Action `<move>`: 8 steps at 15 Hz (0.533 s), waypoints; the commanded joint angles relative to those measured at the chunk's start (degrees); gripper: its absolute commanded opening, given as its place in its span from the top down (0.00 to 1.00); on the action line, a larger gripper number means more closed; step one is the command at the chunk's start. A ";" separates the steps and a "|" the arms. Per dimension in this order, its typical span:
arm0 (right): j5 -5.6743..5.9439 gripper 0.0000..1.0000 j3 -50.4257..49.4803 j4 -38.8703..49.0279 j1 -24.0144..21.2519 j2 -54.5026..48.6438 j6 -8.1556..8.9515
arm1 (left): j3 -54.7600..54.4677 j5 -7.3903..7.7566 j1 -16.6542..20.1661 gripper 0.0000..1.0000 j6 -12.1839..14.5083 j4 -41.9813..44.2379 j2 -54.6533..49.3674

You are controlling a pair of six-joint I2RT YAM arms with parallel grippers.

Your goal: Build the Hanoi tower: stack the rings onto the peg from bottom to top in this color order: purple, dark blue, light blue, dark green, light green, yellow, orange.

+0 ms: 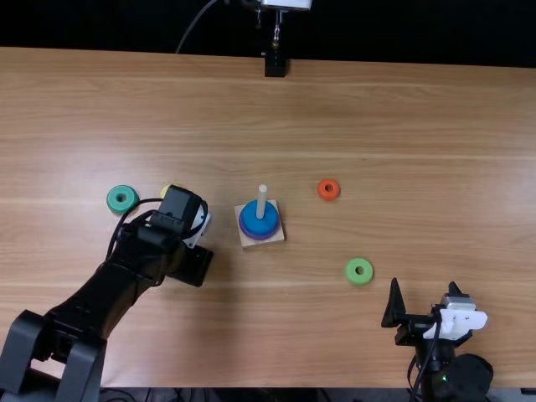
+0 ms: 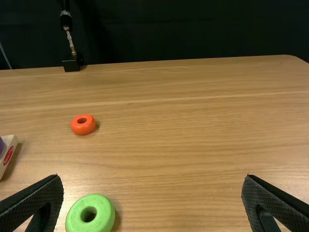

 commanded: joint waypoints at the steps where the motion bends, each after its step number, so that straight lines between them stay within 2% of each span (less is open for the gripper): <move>1: -0.57 0.00 -3.98 -3.98 -0.67 -0.73 -0.30 | 6.47 0.74 0.98 1.00 0.02 -2.04 -4.99; 4: -0.57 0.00 -3.98 -3.98 -0.67 -0.73 -0.20 | 16.57 0.63 3.53 1.00 0.02 -14.49 -5.69; 8: -0.57 0.00 -3.98 -3.87 -0.67 -0.73 -0.20 | 33.54 0.84 3.09 1.00 0.02 -27.56 -4.46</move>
